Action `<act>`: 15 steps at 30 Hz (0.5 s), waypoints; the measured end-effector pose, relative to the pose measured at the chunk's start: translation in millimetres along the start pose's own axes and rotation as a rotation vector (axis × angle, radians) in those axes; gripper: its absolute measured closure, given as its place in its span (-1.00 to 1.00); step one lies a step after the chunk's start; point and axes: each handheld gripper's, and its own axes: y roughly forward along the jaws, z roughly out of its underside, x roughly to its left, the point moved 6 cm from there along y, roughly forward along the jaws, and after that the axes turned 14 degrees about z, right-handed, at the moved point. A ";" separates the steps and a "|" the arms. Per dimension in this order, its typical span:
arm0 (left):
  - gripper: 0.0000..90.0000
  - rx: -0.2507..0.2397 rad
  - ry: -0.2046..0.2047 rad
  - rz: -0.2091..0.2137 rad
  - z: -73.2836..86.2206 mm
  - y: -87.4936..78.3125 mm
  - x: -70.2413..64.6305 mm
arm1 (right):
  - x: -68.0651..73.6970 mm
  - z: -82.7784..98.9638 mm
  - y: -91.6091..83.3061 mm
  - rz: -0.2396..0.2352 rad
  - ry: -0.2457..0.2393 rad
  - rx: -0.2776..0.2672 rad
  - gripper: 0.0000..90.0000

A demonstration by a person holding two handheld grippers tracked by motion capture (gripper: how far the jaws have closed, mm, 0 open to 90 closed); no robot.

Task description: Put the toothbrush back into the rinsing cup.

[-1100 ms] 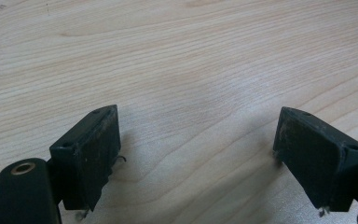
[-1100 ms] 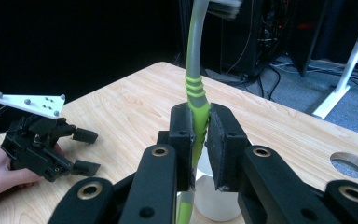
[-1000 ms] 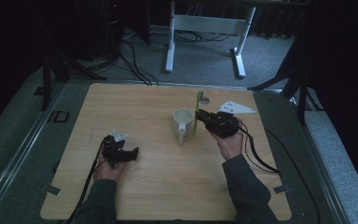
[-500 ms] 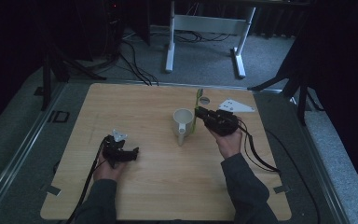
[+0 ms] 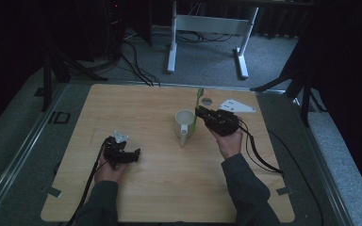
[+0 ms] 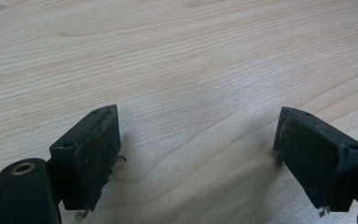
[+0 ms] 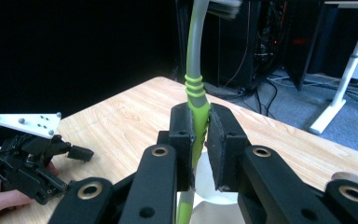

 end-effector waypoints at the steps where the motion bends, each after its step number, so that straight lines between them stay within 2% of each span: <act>1: -0.67 0.000 0.000 0.000 0.0 0.0 0.0 | 0.0 -0.3 0.1 0.000 0.000 -0.004 0.79; 15: -0.67 -0.001 0.000 0.000 0.0 0.1 0.0 | 0.1 -4.3 0.0 -0.016 0.032 -0.028 0.79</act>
